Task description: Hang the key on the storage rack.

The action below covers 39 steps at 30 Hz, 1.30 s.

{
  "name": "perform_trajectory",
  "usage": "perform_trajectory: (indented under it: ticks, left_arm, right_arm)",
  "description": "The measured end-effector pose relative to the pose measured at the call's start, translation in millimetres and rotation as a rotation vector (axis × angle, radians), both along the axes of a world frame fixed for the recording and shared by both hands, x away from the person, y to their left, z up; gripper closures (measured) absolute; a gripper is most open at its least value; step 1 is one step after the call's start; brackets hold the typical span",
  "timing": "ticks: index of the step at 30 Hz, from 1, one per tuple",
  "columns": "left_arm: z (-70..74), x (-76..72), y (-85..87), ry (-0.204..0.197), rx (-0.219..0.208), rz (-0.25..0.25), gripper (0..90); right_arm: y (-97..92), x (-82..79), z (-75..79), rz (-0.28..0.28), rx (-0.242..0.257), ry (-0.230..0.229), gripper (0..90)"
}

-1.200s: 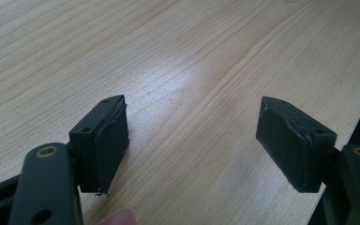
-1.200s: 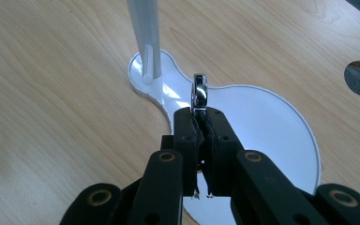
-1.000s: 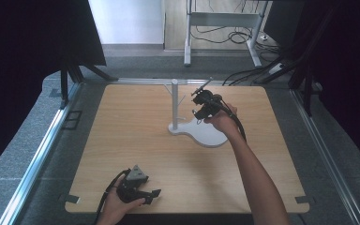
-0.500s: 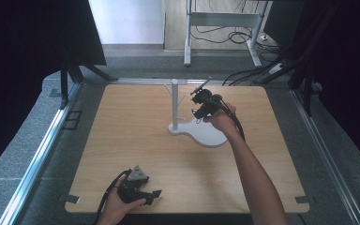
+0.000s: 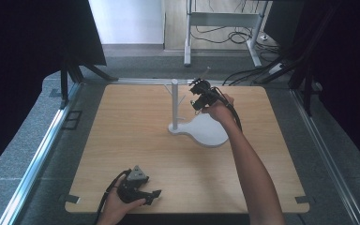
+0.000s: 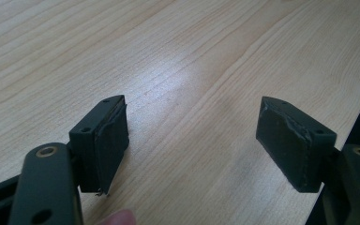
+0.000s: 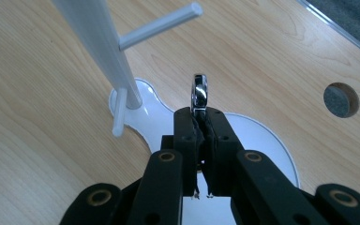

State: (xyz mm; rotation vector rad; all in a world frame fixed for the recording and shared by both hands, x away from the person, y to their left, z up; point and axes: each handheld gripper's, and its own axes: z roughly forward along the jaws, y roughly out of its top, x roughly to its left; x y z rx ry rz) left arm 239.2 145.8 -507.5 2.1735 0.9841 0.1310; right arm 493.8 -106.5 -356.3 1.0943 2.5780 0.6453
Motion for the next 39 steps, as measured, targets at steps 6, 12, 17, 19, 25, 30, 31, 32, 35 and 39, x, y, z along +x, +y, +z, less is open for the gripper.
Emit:
perform_trajectory:
  ticks: [6, 12, 17, 19, 25, 30, 31, 32, 35, 39]
  left_arm:
    - [0.1, 0.0, 0.7, -0.001, -0.001, 0.003, 26.0]
    - [-0.1, 0.1, 0.5, 0.001, 0.0, 0.001, 26.0]
    - [-0.2, 0.2, 0.5, 0.002, -0.001, 0.0, 26.0]
    - [-0.5, 0.4, 0.4, 0.003, 0.0, -0.001, 26.0]
    - [-1.4, 0.5, 0.0, 0.006, 0.003, -0.002, 26.0]
    - [-1.1, 0.5, 0.9, 0.007, -0.002, 0.004, 26.0]
    - [-1.1, 0.5, 0.9, 0.007, -0.002, 0.004, 26.0]
    - [-1.1, 0.5, 0.9, 0.007, -0.002, 0.003, 26.0]
    - [-1.2, 0.6, 0.8, 0.008, -0.002, 0.003, 26.0]
    - [-2.0, 0.7, 0.1, 0.01, 0.004, -0.002, 26.0]
  right_arm:
    - [3.8, 6.2, -1.9, -0.001, 0.002, 0.01, 84.6]
    - [7.3, 13.3, -2.9, -0.008, 0.008, 0.01, 84.7]
    - [7.7, 17.5, -0.3, -0.011, 0.031, 0.007, 84.7]
    - [8.2, 19.5, 0.5, -0.013, 0.027, 0.007, 84.7]
    - [15.8, 27.3, 8.3, -0.018, 0.01, -0.004, 84.6]
    - [26.1, 29.2, 8.0, -0.008, -0.006, -0.007, 84.6]
    - [26.1, 29.2, 8.0, -0.008, -0.006, -0.007, 84.6]
    - [26.9, 29.1, 7.6, -0.005, -0.007, -0.007, 84.6]
    - [29.4, 26.7, 7.3, -0.004, -0.017, -0.011, 84.5]
    - [30.4, 24.8, 8.6, -0.002, -0.017, -0.016, 84.5]
